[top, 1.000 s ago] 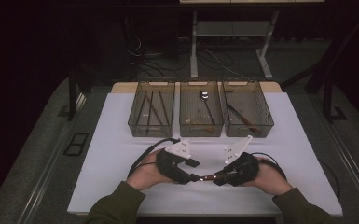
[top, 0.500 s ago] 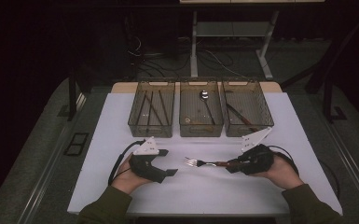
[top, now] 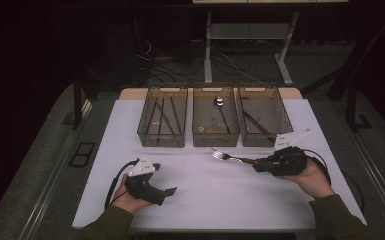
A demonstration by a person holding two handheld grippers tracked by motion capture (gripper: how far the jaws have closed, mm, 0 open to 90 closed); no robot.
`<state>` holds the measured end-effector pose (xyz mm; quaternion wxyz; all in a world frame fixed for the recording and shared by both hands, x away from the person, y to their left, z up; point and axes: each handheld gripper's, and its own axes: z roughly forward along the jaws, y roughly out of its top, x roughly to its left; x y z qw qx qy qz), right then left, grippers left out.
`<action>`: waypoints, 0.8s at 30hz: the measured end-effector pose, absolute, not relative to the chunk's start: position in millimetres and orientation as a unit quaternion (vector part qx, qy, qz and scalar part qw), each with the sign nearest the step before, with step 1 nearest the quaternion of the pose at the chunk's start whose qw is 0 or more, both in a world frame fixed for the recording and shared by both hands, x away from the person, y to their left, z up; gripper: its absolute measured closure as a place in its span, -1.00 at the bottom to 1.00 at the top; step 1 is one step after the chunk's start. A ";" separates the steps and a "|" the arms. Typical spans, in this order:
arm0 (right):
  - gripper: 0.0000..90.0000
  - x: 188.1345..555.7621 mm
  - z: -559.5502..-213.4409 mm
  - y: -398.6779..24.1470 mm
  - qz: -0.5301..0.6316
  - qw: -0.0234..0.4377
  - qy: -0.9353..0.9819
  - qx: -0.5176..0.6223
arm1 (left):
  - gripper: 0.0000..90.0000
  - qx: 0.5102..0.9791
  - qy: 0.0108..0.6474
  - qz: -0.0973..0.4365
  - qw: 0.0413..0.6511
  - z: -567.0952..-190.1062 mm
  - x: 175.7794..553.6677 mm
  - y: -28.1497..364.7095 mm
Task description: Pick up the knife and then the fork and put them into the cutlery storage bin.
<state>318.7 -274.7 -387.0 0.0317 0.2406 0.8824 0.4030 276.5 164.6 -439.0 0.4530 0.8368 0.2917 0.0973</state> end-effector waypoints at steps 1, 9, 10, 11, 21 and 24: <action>0.68 319.6 -385.0 -278.0 0.408 0.035 0.879 0.244 | -1.00 0.837 0.291 0.099 0.453 -439.2 276.6 164.2; 0.68 327.1 -373.5 -297.5 0.426 0.055 0.860 0.275 | -1.00 0.841 0.293 0.089 0.446 -439.1 276.3 160.6; 0.68 328.5 -372.7 -299.9 0.428 0.058 0.857 0.280 | -1.00 0.841 0.293 0.088 0.446 -439.0 276.2 160.3; 0.68 330.1 -371.7 -302.5 0.429 0.061 0.855 0.285 | -1.00 0.841 0.292 0.086 0.446 -439.0 276.1 159.8; 0.68 345.4 -359.0 -328.5 0.450 0.101 0.821 0.336 | -1.00 0.845 0.289 0.086 0.442 -440.8 274.7 156.9; 0.68 350.6 -357.6 -333.6 0.449 0.115 0.811 0.357 | -1.00 0.845 0.287 0.086 0.442 -441.1 274.7 156.6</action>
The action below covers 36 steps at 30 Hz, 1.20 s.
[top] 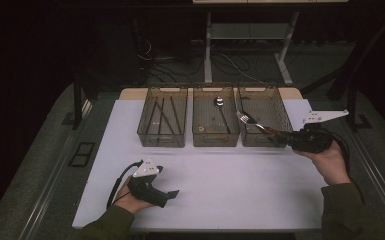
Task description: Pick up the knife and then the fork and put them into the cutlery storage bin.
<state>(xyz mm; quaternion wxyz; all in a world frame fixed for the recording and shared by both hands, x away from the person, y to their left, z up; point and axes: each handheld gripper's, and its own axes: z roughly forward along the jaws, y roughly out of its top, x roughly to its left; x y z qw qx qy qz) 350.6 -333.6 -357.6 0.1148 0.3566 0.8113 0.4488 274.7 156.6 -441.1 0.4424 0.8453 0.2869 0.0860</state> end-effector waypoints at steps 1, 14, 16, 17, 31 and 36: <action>0.68 353.2 -357.0 -335.7 0.450 0.117 0.806 0.367 | -1.00 0.846 0.286 0.086 0.442 -441.0 274.7 156.6; 0.68 391.8 -352.0 -345.1 0.419 0.139 0.778 0.447 | -1.00 0.851 0.278 0.083 0.439 -442.1 274.5 155.2; 0.68 396.9 -352.5 -345.6 0.415 0.143 0.775 0.454 | -1.00 0.851 0.278 0.083 0.439 -441.9 274.7 155.6; 0.68 400.5 -352.9 -345.6 0.410 0.144 0.774 0.461 | -1.00 0.851 0.278 0.083 0.439 -442.0 274.8 155.6; 0.68 440.2 -366.5 -335.4 0.358 0.145 0.769 0.509 | -1.00 0.854 0.273 0.081 0.435 -442.9 274.4 153.3; 0.68 452.6 -375.4 -327.9 0.340 0.142 0.773 0.517 | -1.00 0.853 0.272 0.079 0.437 -442.9 274.5 153.4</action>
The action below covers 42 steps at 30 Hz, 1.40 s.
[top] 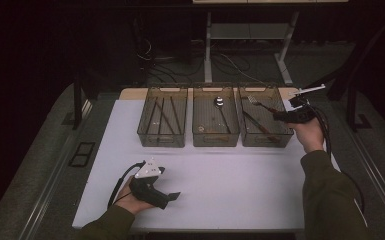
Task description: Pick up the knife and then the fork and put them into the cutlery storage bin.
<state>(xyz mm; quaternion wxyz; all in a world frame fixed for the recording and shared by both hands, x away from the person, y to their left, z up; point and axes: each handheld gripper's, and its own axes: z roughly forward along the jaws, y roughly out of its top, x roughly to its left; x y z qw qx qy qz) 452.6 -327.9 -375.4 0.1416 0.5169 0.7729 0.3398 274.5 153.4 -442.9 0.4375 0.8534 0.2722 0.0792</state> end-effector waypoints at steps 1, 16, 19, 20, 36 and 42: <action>0.68 455.3 -377.9 -326.2 0.336 0.141 0.773 0.520 | -1.00 0.854 0.272 0.079 0.437 -442.9 274.5 153.4; 0.59 474.5 -396.8 -305.1 0.292 0.143 0.785 0.527 | -1.00 0.851 0.273 0.072 0.443 -443.4 273.5 151.4; 0.43 475.1 -396.3 -304.7 0.293 0.149 0.785 0.526 | -1.00 0.851 0.271 0.072 0.443 -443.2 273.6 151.3; 0.38 474.9 -395.7 -305.3 0.295 0.150 0.783 0.526 | -1.00 0.851 0.272 0.072 0.443 -443.3 273.5 151.2; -0.38 463.2 -383.5 -316.1 0.353 0.146 0.768 0.515 | -1.00 0.851 0.269 0.076 0.444 -443.8 276.6 151.9; -0.54 452.6 -380.0 -316.5 0.376 0.142 0.768 0.499 | -1.00 0.854 0.262 0.076 0.442 -444.2 280.6 153.8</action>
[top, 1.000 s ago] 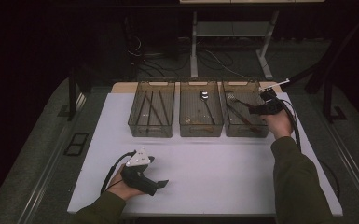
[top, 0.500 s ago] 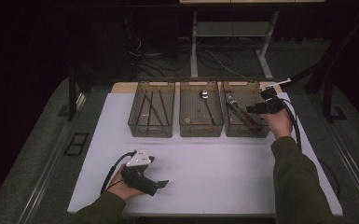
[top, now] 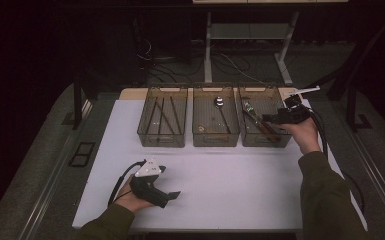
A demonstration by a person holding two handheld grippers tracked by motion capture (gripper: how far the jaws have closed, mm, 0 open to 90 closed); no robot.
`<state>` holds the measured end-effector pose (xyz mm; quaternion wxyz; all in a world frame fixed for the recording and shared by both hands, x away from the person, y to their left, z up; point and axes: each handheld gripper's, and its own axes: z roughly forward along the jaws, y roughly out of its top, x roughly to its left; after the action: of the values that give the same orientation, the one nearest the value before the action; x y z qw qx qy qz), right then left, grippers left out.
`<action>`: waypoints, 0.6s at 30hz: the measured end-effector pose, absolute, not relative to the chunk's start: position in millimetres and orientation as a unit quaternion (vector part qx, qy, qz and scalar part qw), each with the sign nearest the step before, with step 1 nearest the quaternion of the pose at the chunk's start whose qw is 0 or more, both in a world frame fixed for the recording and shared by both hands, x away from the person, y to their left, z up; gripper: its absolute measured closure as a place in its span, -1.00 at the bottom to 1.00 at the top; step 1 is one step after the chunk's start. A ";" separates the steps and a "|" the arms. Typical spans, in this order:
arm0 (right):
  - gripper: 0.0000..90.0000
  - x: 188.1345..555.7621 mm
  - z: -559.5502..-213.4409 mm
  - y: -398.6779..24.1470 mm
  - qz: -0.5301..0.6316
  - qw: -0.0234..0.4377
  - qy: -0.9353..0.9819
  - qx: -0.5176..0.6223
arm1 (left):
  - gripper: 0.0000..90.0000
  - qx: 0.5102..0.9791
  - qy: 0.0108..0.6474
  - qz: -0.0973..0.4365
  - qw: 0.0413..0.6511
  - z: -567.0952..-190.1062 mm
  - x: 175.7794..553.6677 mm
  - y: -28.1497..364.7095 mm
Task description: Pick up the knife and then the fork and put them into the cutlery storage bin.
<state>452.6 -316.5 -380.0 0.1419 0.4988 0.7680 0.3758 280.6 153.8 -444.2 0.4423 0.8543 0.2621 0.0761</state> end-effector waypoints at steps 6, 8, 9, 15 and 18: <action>-0.62 439.3 -377.1 -314.4 0.390 0.146 0.770 0.483 | -1.00 0.854 0.262 0.081 0.442 -444.3 283.5 155.1; -0.65 433.6 -376.3 -312.4 0.393 0.149 0.771 0.478 | -1.00 0.853 0.263 0.082 0.443 -443.9 284.0 155.3; -0.65 430.5 -375.4 -311.4 0.394 0.147 0.773 0.474 | -1.00 0.853 0.263 0.082 0.443 -443.7 284.3 155.7; -0.70 409.1 -371.2 -306.7 0.416 0.151 0.777 0.448 | -1.00 0.851 0.266 0.083 0.445 -443.9 285.1 157.6; -0.70 395.6 -372.0 -302.9 0.427 0.154 0.776 0.439 | -1.00 0.850 0.268 0.084 0.445 -444.2 284.7 158.3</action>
<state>395.6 -302.9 -372.0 0.1540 0.4391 0.7755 0.4267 284.7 158.3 -444.2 0.4451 0.8502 0.2681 0.0842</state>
